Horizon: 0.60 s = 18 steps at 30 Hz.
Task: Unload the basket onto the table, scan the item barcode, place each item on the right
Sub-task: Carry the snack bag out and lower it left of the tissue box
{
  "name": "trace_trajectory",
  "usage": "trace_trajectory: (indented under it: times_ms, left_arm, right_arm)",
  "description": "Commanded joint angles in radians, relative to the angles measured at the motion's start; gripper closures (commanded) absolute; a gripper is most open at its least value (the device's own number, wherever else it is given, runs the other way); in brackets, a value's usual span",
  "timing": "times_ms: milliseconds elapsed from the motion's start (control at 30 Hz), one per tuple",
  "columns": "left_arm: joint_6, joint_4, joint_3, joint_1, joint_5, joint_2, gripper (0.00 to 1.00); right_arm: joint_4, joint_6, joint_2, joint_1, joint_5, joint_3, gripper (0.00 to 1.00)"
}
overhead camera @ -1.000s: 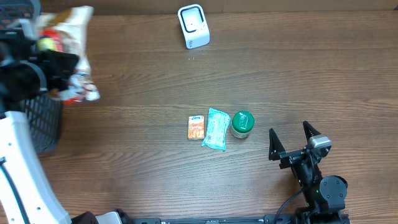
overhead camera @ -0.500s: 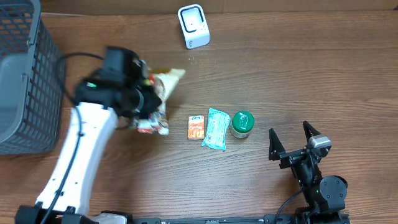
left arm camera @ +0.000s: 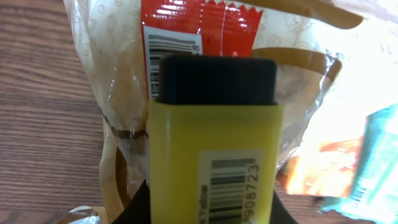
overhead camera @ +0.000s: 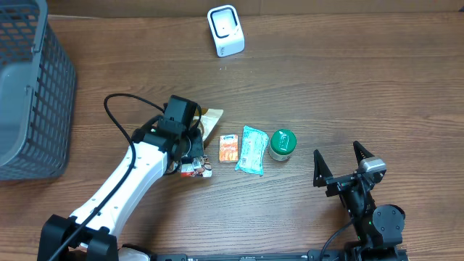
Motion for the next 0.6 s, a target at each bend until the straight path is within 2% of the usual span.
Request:
trace_trajectory:
  times_ms: [0, 133, 267, 367, 567]
  left_arm:
    - [-0.023, 0.021, -0.027, -0.002, -0.047, 0.029, 0.80]
    - [-0.023, 0.029, -0.027, -0.002, -0.045, 0.072, 0.68]
    - [-0.022, 0.032, -0.027, -0.002, -0.047, 0.114, 0.65]
    - [-0.018, 0.045, -0.027, -0.002, -0.046, 0.144, 0.55]
    - [0.014, 0.021, 0.013, -0.001, -0.039, 0.151, 0.44]
  right_arm:
    - [0.004, -0.006, -0.009, -0.004, 0.009, -0.011, 0.00]
    - [0.004, -0.006, -0.009, -0.004, 0.009, -0.011, 0.00]
    - [0.004, -0.006, -0.009, -0.004, 0.009, -0.011, 0.00]
    - [0.004, -0.006, -0.009, -0.004, 0.009, -0.011, 0.00]
    - [0.004, -0.006, -0.009, -0.004, 0.009, -0.011, 0.00]
